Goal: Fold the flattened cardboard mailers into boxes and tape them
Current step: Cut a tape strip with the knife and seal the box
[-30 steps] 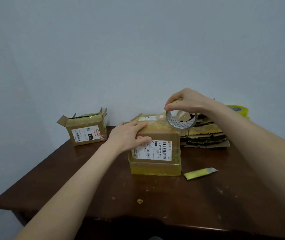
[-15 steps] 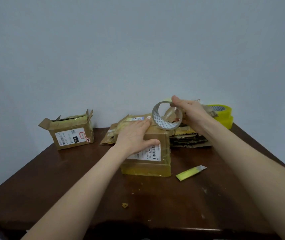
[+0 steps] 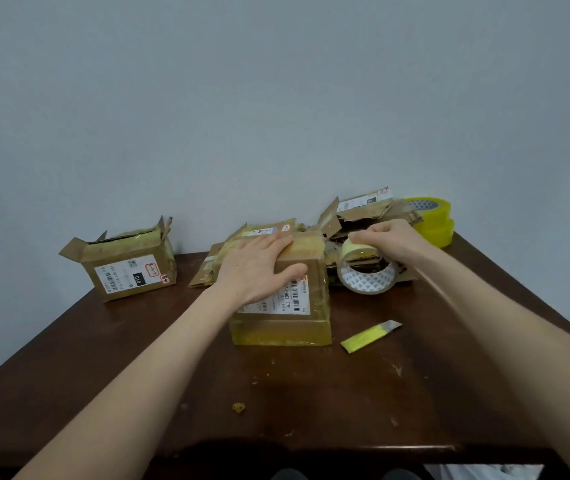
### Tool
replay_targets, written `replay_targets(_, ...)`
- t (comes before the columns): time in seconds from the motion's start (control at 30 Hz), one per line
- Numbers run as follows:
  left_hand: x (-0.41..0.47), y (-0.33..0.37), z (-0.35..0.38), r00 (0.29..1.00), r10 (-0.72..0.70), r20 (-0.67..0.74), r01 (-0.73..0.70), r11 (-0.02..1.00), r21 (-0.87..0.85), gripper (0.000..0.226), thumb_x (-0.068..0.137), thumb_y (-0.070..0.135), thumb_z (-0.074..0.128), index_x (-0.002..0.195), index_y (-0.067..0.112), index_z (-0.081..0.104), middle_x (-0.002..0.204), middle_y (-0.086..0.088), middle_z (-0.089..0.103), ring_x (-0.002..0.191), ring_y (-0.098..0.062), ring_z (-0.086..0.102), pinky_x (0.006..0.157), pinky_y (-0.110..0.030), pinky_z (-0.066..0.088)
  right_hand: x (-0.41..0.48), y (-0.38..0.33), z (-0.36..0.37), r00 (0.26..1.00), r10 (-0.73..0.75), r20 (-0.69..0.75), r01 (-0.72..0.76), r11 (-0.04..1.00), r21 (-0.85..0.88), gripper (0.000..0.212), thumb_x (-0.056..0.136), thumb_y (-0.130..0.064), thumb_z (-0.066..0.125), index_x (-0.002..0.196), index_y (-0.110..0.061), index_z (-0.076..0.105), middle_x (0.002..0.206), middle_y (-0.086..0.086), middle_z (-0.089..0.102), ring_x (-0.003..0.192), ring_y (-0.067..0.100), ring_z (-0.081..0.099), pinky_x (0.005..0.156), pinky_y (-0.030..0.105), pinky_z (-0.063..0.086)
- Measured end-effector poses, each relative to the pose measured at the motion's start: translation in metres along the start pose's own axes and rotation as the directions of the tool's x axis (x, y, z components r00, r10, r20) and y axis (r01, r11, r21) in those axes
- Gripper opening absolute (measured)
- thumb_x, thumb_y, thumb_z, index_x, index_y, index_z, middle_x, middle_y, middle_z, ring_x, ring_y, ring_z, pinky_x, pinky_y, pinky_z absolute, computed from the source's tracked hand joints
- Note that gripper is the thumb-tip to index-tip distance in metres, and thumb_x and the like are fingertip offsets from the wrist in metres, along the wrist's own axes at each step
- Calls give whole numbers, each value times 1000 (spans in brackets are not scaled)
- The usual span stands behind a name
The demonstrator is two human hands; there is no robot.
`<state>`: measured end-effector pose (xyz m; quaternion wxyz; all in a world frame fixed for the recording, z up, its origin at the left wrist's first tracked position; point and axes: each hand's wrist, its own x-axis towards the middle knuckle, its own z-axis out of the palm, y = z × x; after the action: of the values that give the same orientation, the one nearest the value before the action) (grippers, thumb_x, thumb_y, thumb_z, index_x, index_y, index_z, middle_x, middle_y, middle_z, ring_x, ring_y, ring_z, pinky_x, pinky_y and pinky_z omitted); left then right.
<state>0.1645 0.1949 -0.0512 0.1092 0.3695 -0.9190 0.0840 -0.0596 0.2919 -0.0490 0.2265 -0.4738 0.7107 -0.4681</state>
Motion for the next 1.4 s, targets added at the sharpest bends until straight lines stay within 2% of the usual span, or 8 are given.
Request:
replay_targets(0.13,8,39,-4,993,-114,1,114,993,0,99,77,84,22,147,14,31,155,-6,29,142,-24,26,115,-48,23,3,7,20,1000,-23,11,23,999,35,35,84,-41,70,77,-11,55,58,2,33,46,9,33,51,19,32)
replay_targets(0.27,16,56,9,994,-21,-105,27,998,48,73,89,62,39,150,25,21,158,2,21,145,-19,19,116,-51,18,0,13,19,998,2,65,-8,995,99,52,84,-45,69,90,7,65,71,9,56,67,18,50,58,21,40)
replay_targets(0.37,15,38,14,994,5,-112,1,999,51,67,90,55,41,150,33,19,158,7,20,144,-16,20,115,-49,20,-4,23,10,983,11,184,-43,984,175,29,86,-34,70,85,-6,72,78,4,69,78,18,62,80,38,53)
replay_targets(0.43,14,26,15,992,27,-122,-20,998,54,66,90,55,42,149,38,19,158,8,21,144,-15,22,115,-47,21,-7,28,10,968,-11,249,-57,962,265,12,88,-23,68,87,-12,72,84,4,71,86,21,63,90,43,51)
replay_targets(0.7,3,9,14,992,32,-125,-27,999,37,62,91,53,44,147,43,21,157,11,21,143,-15,23,116,-40,21,-16,21,17,986,-134,96,120,983,138,9,88,-28,69,86,-19,72,87,3,71,82,14,63,77,32,49)
replay_targets(0.83,1,11,13,991,32,-129,-28,999,37,61,92,51,45,147,43,21,157,11,21,144,-14,23,117,-40,20,-22,17,16,976,-193,102,186,980,77,18,92,-27,63,92,-11,70,84,3,68,78,12,60,70,26,46)
replay_targets(1.2,-3,-1,18,981,95,-171,-93,995,20,63,91,49,46,148,42,21,155,12,27,143,-15,26,115,-43,25,-28,24,16,967,-211,143,226,969,-102,24,95,-29,57,77,-13,60,75,-1,60,67,11,55,62,25,41)
replay_targets(1.4,-6,-5,20,976,113,-188,-112,994,18,61,91,49,47,147,41,25,154,12,29,142,-15,27,115,-43,24,-32,38,30,979,-173,107,179,983,-48,21,92,-32,61,85,-12,67,76,-4,63,70,10,56,64,27,42)
